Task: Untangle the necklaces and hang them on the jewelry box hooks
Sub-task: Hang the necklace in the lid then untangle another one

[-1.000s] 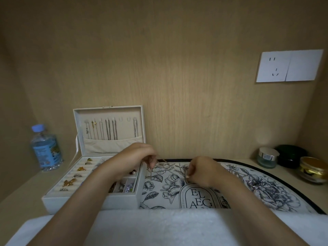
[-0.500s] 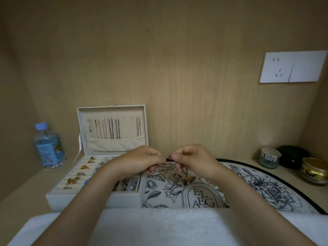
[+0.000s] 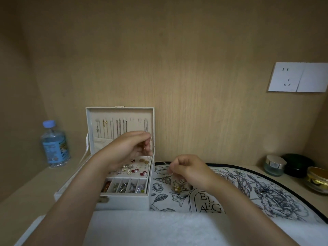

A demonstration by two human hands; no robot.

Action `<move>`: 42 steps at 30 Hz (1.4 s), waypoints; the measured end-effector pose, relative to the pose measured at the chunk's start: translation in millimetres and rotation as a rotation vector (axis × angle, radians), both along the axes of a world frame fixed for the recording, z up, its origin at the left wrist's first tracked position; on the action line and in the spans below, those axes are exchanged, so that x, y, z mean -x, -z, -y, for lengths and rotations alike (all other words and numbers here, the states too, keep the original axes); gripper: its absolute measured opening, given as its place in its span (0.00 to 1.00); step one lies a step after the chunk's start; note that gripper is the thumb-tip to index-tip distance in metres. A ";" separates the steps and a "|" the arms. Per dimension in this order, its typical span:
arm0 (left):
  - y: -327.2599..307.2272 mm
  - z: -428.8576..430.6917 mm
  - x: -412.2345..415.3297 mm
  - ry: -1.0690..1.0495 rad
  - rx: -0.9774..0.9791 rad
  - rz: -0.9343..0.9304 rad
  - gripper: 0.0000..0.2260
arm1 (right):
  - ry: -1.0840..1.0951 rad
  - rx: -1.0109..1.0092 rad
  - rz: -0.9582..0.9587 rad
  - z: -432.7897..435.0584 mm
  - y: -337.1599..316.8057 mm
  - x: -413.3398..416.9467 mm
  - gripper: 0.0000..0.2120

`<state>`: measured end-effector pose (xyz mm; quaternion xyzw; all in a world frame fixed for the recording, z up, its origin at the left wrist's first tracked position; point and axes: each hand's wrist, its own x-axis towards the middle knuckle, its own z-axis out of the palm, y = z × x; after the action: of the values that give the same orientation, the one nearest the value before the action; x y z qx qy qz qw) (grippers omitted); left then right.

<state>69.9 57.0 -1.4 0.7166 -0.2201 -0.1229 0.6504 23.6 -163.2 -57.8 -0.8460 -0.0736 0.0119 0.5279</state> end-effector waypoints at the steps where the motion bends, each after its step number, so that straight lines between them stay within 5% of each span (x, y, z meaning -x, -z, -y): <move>1: 0.7 2.8 0.8 0.029 0.020 -0.010 0.12 | -0.012 -0.027 0.001 -5.0 -0.7 -0.2 0.06; 4: 0.1 10.7 4.4 0.071 -0.061 0.027 0.11 | -0.151 -0.180 0.050 -20.2 -9.7 0.9 0.13; 7: -7.5 10.1 8.4 0.066 -0.117 0.078 0.10 | -0.191 -0.324 0.124 -34.2 -22.0 -1.4 0.10; 12: -17.2 -7.4 5.5 -0.041 -0.115 0.168 0.10 | -0.072 -0.251 0.202 -54.8 -29.2 -14.1 0.09; 19: -15.8 -37.5 -14.4 -0.050 -0.041 0.091 0.11 | -0.039 -0.537 0.015 -74.1 -63.1 -37.0 0.14; 28: -7.3 -52.7 -64.7 -0.483 -0.009 0.111 0.07 | 0.201 0.067 0.396 -103.4 -67.7 -101.1 0.05; 37: -0.5 -29.2 -90.8 -0.737 -0.098 0.214 0.18 | 0.611 0.160 0.485 -134.4 -63.7 -132.8 0.10; 42: 1.1 -24.5 -97.7 -0.787 -0.090 0.106 0.17 | 0.687 0.219 0.428 -139.9 -69.3 -135.8 0.09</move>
<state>167.6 81.5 -2.5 0.7793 0.0437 0.1633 0.6035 159.5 -23.2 11.5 -0.8559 0.1065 -0.3333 0.3808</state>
